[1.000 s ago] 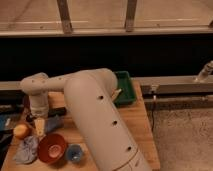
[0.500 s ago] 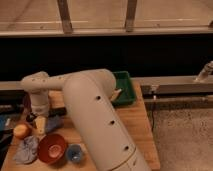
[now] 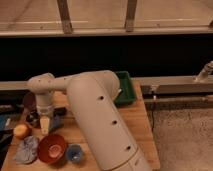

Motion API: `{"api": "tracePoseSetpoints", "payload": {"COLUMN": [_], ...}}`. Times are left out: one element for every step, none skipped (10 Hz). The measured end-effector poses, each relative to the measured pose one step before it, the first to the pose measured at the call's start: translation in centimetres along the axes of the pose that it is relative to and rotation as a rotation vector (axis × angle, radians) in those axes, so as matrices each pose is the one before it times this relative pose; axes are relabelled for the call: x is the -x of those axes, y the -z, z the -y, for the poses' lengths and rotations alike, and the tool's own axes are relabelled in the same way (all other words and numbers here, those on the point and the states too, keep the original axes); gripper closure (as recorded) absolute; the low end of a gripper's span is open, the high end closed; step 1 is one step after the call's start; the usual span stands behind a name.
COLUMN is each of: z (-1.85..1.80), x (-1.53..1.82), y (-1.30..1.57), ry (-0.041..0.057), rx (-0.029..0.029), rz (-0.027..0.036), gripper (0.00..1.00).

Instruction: Place sponge in purple bowl

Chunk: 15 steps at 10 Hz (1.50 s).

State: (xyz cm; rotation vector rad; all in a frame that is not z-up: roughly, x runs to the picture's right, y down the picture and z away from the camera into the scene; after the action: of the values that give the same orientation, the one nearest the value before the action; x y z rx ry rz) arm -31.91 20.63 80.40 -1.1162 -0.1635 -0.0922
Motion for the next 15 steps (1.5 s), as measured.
{"api": "tracePoseSetpoints", "payload": {"z": [0.009, 0.028, 0.034, 0.042, 0.011, -0.048, -0.061, -0.074, 0.106, 0.166, 0.264, 0.17, 0.16, 0.103, 0.137], "x": [0.014, 0.134, 0.286, 0.193, 0.353, 0.225, 0.329, 0.237, 0.05, -0.065, 0.021, 0.043, 0.063, 0.079, 0.107], "y": [-0.121, -0.008, 0.105, 0.14, 0.339, 0.166, 0.152, 0.1, -0.093, -0.155, -0.294, -0.169, -0.097, -0.067, -0.107], "ry": [-0.00291, 0.0011, 0.00404, 0.00269, 0.00621, 0.00464, 0.00583, 0.0055, 0.00252, 0.00012, 0.00218, 0.00206, 0.00248, 0.00275, 0.003], "rx": [0.00174, 0.00051, -0.00122, -0.00172, -0.0041, -0.00129, -0.0008, 0.0018, 0.00425, 0.00305, 0.00528, 0.00222, 0.0013, 0.00083, 0.00035], "rz": [0.00125, -0.00427, -0.00584, -0.00503, -0.01011, -0.00632, -0.00601, -0.00291, -0.00094, 0.00083, 0.00401, 0.00225, 0.00219, 0.00152, 0.00191], "gripper": [0.2, 0.2, 0.2, 0.2, 0.2, 0.2, 0.2, 0.2, 0.2, 0.2, 0.2, 0.2, 0.2, 0.2, 0.2]}}
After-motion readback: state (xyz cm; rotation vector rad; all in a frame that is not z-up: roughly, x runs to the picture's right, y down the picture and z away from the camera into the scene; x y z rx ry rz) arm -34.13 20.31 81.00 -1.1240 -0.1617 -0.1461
